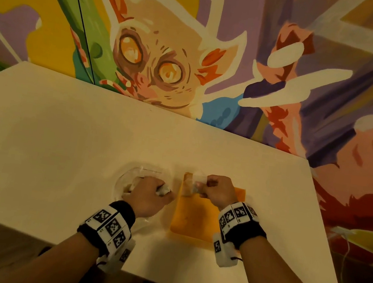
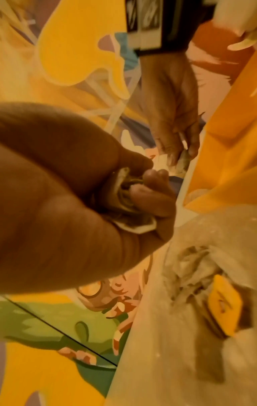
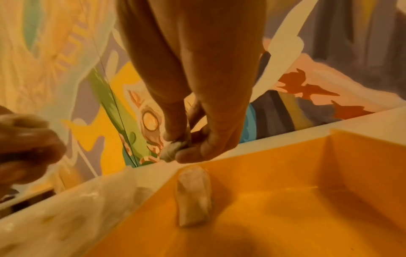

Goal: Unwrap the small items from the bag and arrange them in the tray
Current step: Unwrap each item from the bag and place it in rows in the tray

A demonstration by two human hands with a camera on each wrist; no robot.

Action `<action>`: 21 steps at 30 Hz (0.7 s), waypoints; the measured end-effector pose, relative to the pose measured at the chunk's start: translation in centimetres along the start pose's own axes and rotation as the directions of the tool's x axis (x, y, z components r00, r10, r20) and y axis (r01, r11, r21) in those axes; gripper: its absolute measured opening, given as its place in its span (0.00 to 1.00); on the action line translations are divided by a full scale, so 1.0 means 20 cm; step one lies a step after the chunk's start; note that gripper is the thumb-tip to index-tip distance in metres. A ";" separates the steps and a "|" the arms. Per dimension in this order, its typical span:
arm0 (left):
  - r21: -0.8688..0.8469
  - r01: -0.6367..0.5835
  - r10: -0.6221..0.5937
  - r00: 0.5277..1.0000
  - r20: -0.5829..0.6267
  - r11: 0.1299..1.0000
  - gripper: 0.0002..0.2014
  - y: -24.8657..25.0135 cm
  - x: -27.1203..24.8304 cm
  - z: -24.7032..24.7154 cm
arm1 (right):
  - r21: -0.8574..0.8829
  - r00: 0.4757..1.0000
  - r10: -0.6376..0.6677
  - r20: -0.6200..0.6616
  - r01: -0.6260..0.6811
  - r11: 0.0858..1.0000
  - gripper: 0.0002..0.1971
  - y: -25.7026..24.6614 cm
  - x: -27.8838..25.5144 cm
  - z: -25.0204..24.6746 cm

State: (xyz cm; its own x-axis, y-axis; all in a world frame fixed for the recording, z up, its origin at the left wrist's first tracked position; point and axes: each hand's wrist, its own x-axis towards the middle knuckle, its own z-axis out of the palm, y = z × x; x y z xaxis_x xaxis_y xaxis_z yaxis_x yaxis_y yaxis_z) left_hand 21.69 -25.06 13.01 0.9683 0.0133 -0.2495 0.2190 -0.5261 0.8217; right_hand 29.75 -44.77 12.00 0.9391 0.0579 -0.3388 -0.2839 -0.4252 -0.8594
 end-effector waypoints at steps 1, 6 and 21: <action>0.044 0.022 -0.024 0.999 0.038 0.999 0.18 -0.01 0.00 0.03 | -0.051 1.000 0.022 -0.004 -0.023 0.998 0.03 0.02 0.03 0.01; 0.162 0.065 -0.080 0.993 0.089 0.985 0.16 -0.07 0.00 0.14 | -0.265 0.992 0.119 0.040 -0.104 0.959 0.12 0.04 0.09 0.08; 0.422 0.075 -0.124 0.988 0.090 0.903 0.17 -0.14 0.03 0.25 | -0.279 0.987 0.142 -0.069 -0.156 0.948 0.12 0.07 0.13 0.20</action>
State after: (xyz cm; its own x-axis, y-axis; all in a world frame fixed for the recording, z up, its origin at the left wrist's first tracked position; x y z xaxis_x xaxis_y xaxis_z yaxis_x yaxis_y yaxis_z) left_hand 21.15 -27.81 7.97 0.9189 0.0023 -0.3946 0.2198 -0.8334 0.5071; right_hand 31.02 -41.59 8.43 0.9005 -0.0656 -0.4299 -0.3611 -0.6638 -0.6550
